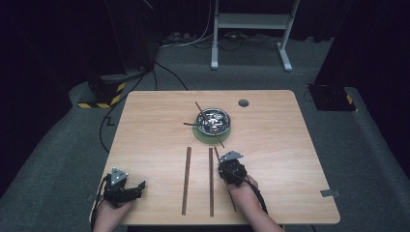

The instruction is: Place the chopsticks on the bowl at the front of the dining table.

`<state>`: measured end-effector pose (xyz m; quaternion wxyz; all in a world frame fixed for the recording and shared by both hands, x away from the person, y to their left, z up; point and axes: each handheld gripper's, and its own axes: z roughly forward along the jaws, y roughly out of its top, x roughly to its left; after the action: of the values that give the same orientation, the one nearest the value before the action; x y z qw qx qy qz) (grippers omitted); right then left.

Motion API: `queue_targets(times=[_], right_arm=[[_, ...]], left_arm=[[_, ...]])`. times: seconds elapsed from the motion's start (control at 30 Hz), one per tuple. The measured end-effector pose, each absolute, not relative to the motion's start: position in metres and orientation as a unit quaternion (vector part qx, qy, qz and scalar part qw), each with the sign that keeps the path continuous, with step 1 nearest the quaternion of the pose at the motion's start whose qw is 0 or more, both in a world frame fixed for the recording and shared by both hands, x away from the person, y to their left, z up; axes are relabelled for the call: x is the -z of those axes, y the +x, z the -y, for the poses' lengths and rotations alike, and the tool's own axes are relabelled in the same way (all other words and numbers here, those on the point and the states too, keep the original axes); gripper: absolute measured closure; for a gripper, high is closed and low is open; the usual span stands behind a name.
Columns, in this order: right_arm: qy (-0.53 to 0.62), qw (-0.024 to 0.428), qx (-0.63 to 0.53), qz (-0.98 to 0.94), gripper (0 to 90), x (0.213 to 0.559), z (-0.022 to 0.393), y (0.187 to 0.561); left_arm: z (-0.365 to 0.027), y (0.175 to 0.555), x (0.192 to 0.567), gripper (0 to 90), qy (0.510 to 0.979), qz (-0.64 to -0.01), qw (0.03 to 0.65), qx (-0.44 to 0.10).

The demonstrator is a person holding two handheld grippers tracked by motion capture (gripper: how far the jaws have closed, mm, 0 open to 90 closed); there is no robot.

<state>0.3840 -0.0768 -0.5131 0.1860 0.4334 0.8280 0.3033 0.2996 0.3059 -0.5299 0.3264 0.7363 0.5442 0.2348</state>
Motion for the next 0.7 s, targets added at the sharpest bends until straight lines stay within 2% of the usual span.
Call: queue_targets(times=[0.53,0.63,0.7], right_arm=[[0.467,0.198,-0.302,-0.807,78.0,0.513,0.118,0.392],[0.471,0.193,-0.302,-0.806,74.5,0.513,0.119,0.392],[0.476,0.193,-0.305,-0.802,68.4,0.513,0.119,0.391]], left_arm=[[-0.306,0.3,0.53,16.5,0.736,-0.544,0.326,-0.235],[-0.306,0.3,0.53,16.4,0.736,-0.544,0.327,-0.235],[-0.306,0.3,0.53,16.5,0.736,-0.544,0.327,-0.235]])
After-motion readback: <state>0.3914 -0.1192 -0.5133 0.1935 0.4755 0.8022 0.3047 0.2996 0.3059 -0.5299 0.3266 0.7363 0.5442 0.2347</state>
